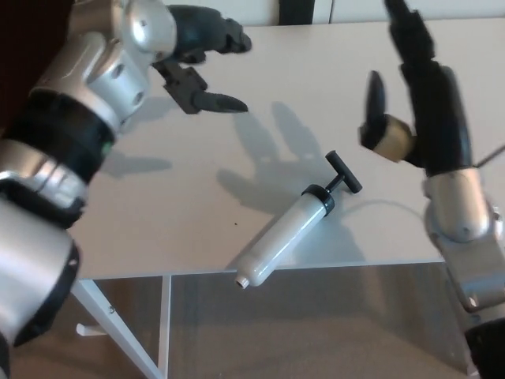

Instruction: The robot walks towards a desk on which an air pump is kept in the middle. It lifts it up and holds it with its left hand and uses its right hand to compress it by pushing its handle inwards.

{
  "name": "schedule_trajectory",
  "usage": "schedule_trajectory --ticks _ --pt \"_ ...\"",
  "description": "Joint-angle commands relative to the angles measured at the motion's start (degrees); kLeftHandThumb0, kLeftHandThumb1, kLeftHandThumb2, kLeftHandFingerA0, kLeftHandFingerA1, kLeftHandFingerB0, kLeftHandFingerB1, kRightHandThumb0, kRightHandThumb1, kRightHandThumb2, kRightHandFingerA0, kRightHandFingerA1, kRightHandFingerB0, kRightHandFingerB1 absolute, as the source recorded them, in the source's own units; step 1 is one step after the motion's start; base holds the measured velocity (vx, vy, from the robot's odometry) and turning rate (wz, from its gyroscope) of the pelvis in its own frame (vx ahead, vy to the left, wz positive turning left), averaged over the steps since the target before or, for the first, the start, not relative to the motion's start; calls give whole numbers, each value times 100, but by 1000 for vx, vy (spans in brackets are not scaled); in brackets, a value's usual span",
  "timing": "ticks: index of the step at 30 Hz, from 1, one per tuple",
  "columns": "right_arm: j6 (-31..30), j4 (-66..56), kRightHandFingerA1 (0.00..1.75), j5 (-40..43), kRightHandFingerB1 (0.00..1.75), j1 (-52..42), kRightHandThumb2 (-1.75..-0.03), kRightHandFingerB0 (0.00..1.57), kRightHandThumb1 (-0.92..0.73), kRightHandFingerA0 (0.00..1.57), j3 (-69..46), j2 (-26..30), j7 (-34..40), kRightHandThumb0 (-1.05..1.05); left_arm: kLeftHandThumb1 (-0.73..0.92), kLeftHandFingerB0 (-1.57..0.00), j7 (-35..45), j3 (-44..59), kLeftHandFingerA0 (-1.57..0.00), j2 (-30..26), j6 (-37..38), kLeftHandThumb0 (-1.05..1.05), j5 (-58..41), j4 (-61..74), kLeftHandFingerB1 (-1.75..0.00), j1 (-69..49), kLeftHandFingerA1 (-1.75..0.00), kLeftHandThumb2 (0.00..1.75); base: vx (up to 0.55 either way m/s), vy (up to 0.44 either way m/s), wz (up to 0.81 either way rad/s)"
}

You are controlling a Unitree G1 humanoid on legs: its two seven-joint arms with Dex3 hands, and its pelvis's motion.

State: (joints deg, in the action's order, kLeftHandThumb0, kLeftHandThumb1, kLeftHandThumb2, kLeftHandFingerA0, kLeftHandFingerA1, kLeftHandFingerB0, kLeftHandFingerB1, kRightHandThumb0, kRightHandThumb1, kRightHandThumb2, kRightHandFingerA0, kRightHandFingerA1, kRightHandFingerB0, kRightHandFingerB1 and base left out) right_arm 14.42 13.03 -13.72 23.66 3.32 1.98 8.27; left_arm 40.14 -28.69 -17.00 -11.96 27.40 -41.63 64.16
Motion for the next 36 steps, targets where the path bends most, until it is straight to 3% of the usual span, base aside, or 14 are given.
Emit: schedule_trajectory --ticks 1,3,11,12,14,15,22,25,27,29,30,34,35,36 --pt "214 -2546 7 1224 7 -1485 -119 0 -84 0 -834 830 -927 -94 55 -2 -409 1926 0 -1360 723 -88 -838 3492 -8 -2399 -3 90 0 0 0" --pt "283 -3572 7 1607 6 -2170 -118 0 -81 0 -1312 1165 -1182 -96 49 -5 5 3142 -1 -1410 714 -77 -1584 5245 -14 -3676 -10 84 0 0 0" --pt "830 -4910 7 2188 4 -3681 -120 0 -83 0 -2058 1338 -1390 -96 44 -9 740 5233 -2 -894 560 -68 -2901 7660 -23 -5656 -23 81 0 0 0" --pt "895 -5218 7 2292 8 -4090 -118 6 -75 6 -2156 1265 -1384 -99 53 -11 937 5706 -2 -780 496 -64 -3297 8078 -25 -6069 -26 56 0 0 0" --pt "893 -5530 7 2384 8 -4478 -118 6 -75 6 -2237 1194 -1373 -99 53 -11 1115 6130 -2 -707 407 -64 -3685 8452 -25 -6453 -26 56 0 0 0" --pt "1322 -5579 11 2570 6 -4778 -116 7 -80 8 -2241 1197 -1427 -100 50 -12 1321 6541 -3 -660 354 -55 -4315 8628 -25 -6877 -23 55 0 0 0" --pt "3087 -5840 18 2848 17 -6633 -109 9 -70 10 -1907 1006 -1469 -93 38 -13 2465 7956 -6 -85 1346 -60 -6858 8551 -35 -9652 -24 71 0 0 0" --pt "3965 -5491 24 2844 18 -7716 -108 3 -65 2 -1381 1142 -1477 -87 35 -13 3966 8750 -5 -63 539 -50 -8015 7774 -35 -10520 -21 67 0 0 0" --pt "4128 -5381 24 2836 18 -7956 -108 3 -65 2 -1262 1171 -1474 -87 35 -13 4309 8896 -5 -97 254 -50 -8248 7564 -35 -10701 -21 67 0 0 0" --pt "4312 -4961 24 2685 17 -8341 -109 9 -71 10 -1052 1191 -1456 -91 39 -19 5024 8950 -10 -346 -300 -56 -8477 6856 -36 -10947 -37 66 0 0 0" --pt "4512 -4570 16 2533 17 -8327 -110 9 -75 7 -971 1216 -1417 -89 26 -9 5165 8799 -10 -558 -254 -28 -8522 6564 -49 -11072 -52 86 0 0 0" --pt "4786 -4090 16 2349 17 -8259 -110 9 -75 7 -887 1256 -1362 -89 26 -9 5236 8574 -10 -829 -73 -28 -8597 6289 -49 -11263 -52 86 0 0 0" --pt "4846 -3843 11 2242 12 -8248 -112 8 -81 8 -860 1258 -1350 -93 50 -27 5236 8386 -23 -996 218 -63 -8581 6138 -30 -11353 -32 56 0 0 0" --pt "4892 -3658 11 2162 12 -8242 -112 8 -81 8 -838 1261 -1340 -93 50 -27 5236 8247 -23 -1122 434 -63 -8574 6027 -30 -11424 -32 56 0 0 0"
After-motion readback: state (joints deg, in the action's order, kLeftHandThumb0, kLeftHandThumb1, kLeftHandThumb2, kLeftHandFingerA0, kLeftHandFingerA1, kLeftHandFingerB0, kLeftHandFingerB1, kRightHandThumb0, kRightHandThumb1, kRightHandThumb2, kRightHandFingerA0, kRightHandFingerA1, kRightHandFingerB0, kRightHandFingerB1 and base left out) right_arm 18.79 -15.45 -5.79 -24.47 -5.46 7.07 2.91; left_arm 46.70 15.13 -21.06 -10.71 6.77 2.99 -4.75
